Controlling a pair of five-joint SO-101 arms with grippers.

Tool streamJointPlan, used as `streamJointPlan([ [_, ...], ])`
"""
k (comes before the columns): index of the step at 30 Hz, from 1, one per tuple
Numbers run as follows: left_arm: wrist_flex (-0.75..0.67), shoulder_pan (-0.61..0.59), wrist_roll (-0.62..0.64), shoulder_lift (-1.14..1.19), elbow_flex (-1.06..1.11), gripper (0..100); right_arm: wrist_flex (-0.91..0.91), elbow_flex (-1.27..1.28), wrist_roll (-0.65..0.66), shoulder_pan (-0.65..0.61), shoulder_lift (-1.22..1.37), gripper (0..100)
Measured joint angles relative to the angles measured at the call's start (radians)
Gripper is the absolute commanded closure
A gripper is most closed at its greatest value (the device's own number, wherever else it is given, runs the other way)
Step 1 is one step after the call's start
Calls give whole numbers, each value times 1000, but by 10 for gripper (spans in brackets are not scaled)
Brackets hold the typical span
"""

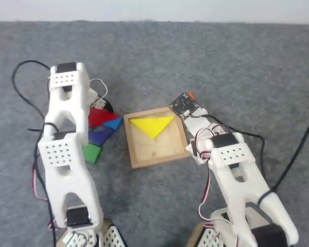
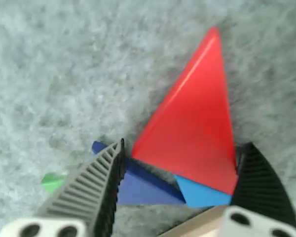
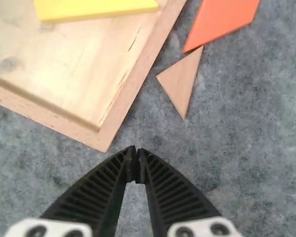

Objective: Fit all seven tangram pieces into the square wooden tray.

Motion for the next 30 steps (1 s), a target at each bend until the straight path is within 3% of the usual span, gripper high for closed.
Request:
streamJointPlan([
  [30,6,8,48,74,-95,744,0,0,0,0,0,989],
])
